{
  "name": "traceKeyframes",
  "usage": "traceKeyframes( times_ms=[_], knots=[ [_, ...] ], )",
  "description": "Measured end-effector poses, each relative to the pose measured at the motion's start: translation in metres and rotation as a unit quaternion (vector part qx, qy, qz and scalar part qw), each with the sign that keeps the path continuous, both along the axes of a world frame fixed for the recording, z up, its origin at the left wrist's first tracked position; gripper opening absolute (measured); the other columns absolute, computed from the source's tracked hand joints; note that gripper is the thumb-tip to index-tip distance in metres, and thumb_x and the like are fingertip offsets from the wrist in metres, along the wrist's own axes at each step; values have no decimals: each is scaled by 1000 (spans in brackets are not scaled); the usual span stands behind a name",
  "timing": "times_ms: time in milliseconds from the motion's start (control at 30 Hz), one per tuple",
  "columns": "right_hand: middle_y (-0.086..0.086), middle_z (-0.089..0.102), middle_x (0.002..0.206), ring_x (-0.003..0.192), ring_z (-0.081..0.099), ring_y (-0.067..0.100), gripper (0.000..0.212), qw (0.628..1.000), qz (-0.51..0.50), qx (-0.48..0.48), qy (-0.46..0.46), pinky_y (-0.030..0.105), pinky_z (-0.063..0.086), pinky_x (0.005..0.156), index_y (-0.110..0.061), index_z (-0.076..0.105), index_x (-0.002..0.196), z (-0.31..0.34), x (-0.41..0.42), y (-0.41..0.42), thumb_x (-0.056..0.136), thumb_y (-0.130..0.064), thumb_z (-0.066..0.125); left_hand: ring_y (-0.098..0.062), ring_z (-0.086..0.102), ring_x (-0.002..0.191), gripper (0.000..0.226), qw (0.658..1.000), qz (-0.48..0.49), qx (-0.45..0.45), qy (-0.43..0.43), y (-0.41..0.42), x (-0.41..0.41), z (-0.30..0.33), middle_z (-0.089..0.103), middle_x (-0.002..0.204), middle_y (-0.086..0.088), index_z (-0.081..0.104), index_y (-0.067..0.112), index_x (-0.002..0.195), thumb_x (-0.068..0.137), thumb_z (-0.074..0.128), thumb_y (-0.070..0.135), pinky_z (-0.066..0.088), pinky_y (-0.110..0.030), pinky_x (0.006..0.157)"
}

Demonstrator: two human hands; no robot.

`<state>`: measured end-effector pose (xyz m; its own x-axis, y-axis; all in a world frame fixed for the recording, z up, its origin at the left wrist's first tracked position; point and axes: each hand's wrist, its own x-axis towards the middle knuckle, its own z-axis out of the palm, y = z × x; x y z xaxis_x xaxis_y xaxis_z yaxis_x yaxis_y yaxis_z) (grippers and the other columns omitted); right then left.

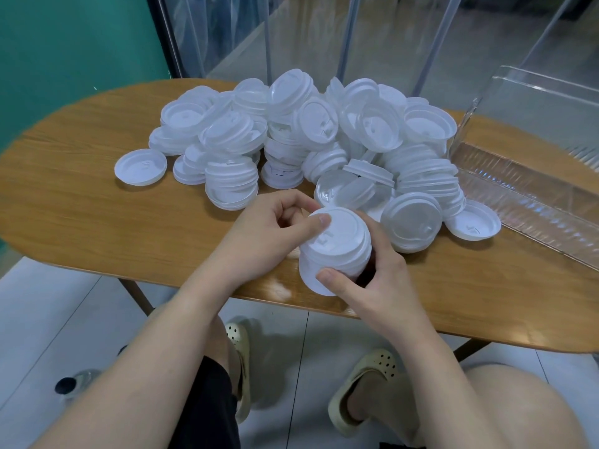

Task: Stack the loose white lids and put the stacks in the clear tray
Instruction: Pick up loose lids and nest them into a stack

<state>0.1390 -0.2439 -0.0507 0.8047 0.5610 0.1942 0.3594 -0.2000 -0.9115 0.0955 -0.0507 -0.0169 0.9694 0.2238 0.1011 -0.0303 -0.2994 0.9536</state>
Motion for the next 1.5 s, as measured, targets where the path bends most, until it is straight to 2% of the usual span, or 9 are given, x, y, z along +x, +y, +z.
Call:
traceKeyframes(
  times_ms=[367,533,633,733,1033,1167,1267,1333,1500],
  knots=[
    [-36,58,133,130,52,-9,86,1000,-1,-1,11,16,43,105,-50,35,148,-6,2,0,73,-62,75,-7,35,51,19,1000,29,3,-7,-8,9,-3,38,52,10,73,9,94,95,73,27,34,-15,53],
    [-48,48,133,130,45,-18,108,1000,-9,-13,13,8,37,105,-39,21,162,-9,4,-1,72,-64,76,-10,34,53,21,999,37,5,-1,-9,11,-5,37,53,7,73,7,92,93,76,28,32,-18,53],
    [-54,44,130,130,44,-19,103,1000,-4,-8,8,3,35,102,-39,20,160,-9,3,-2,78,-50,81,-10,35,54,21,999,39,1,2,-9,12,-5,38,56,3,73,6,91,92,77,27,33,-16,53],
    [-40,52,133,130,50,-9,90,1000,11,-10,-5,8,39,102,-42,29,155,-9,4,-3,84,-40,83,-11,38,57,19,999,37,1,-2,-10,11,-5,42,62,-4,73,7,91,91,78,25,34,-16,54],
    [-33,60,124,120,59,-2,64,999,14,33,13,9,45,91,-46,42,139,-4,2,0,82,-56,70,-9,41,57,23,999,22,26,6,-6,11,-4,45,62,-2,74,8,90,93,75,31,37,-16,56],
    [-36,57,124,122,56,-5,61,1000,8,25,1,6,42,93,-46,40,137,-3,1,1,83,-57,67,-20,37,61,32,1000,15,27,-1,3,34,9,45,65,-10,77,12,88,102,62,36,32,-29,58],
    [-29,59,126,124,56,-2,60,1000,10,20,-7,7,41,93,-42,41,139,-3,0,-1,85,-55,66,-20,50,72,21,998,-13,64,-10,9,61,16,65,81,-23,81,22,93,98,69,38,41,-31,71],
    [-23,60,127,124,57,3,61,1000,14,21,-8,9,43,94,-38,42,140,-4,0,-2,86,-53,67,-13,53,70,15,997,-28,76,-7,9,76,20,69,79,-16,82,24,93,94,74,37,44,-28,72],
    [-20,60,128,126,57,9,63,1000,20,16,-13,12,43,96,-35,43,140,-6,3,-3,84,-52,67,-4,37,60,15,985,-34,160,-54,3,106,24,43,68,8,73,21,96,86,82,27,36,-19,61]
  ],
)
